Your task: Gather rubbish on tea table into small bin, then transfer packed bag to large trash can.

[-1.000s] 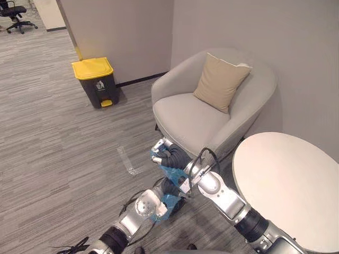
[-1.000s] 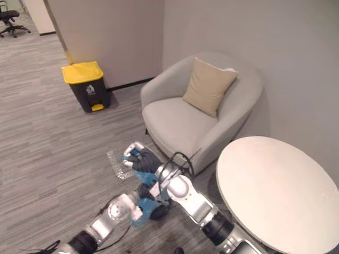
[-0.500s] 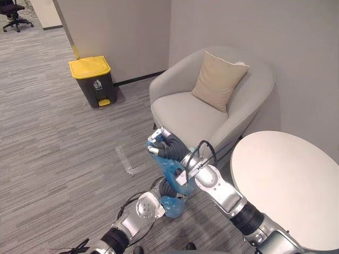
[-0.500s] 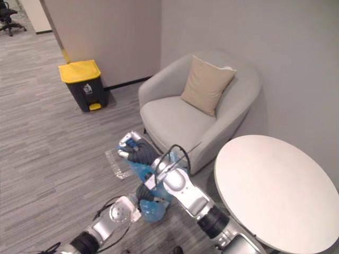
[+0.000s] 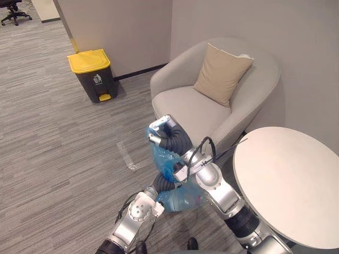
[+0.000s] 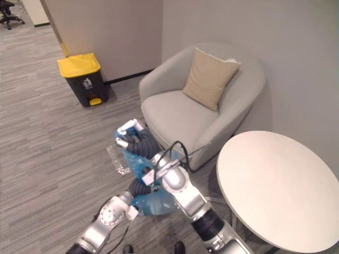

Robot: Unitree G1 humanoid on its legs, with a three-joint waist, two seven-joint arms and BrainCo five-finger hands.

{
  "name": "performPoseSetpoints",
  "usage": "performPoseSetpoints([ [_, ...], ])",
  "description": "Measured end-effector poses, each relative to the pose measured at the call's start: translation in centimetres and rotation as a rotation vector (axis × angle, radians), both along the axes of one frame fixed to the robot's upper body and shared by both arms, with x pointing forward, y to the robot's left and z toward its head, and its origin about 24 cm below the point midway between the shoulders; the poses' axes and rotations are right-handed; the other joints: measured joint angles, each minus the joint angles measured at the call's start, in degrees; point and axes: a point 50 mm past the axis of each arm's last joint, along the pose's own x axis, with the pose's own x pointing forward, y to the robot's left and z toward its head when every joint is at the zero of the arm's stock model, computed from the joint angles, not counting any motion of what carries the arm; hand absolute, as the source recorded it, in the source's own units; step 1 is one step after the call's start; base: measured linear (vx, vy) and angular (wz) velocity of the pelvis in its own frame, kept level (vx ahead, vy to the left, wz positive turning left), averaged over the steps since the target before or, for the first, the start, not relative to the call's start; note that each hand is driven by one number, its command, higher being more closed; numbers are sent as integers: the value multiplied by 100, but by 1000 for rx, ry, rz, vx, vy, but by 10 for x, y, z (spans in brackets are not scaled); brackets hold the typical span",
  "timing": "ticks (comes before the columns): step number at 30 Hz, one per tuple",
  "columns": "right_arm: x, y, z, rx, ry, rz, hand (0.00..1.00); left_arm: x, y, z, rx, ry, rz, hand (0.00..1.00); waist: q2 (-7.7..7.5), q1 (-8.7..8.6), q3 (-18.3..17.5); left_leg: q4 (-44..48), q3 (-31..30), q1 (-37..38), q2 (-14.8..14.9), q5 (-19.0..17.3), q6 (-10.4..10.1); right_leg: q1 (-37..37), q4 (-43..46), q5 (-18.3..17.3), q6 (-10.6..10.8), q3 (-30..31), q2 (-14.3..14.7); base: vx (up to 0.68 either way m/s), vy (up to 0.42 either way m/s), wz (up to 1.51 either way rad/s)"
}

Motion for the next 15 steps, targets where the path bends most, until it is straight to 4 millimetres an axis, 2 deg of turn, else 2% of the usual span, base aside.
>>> performPoseSetpoints([
  [4, -8, -3, -18, -83, 15, -38, 0, 0, 3, 0, -25, 2, 58, 100, -1, -5, -1, -2, -16, 17, -5, 1, 1, 0, 45, -22, 24, -21, -11, 0, 0, 0],
  [10, -15, -9, -33, -206, -14, -98, 0, -1, 4, -1, -35, 3, 85, 100, -5, -5, -4, -2, -50, 15, -6, 4, 2, 12, 46, -24, 24, -56, -14, -3, -3, 2],
  [15, -11, -36, -42, -322, -57, -252, 0, -1, 12, -3, -45, 15, 141, 100, -11, -10, -7, -1, -113, 40, -20, 4, 3, 80, 35, -36, 43, -111, -29, 10, -3, 5],
])
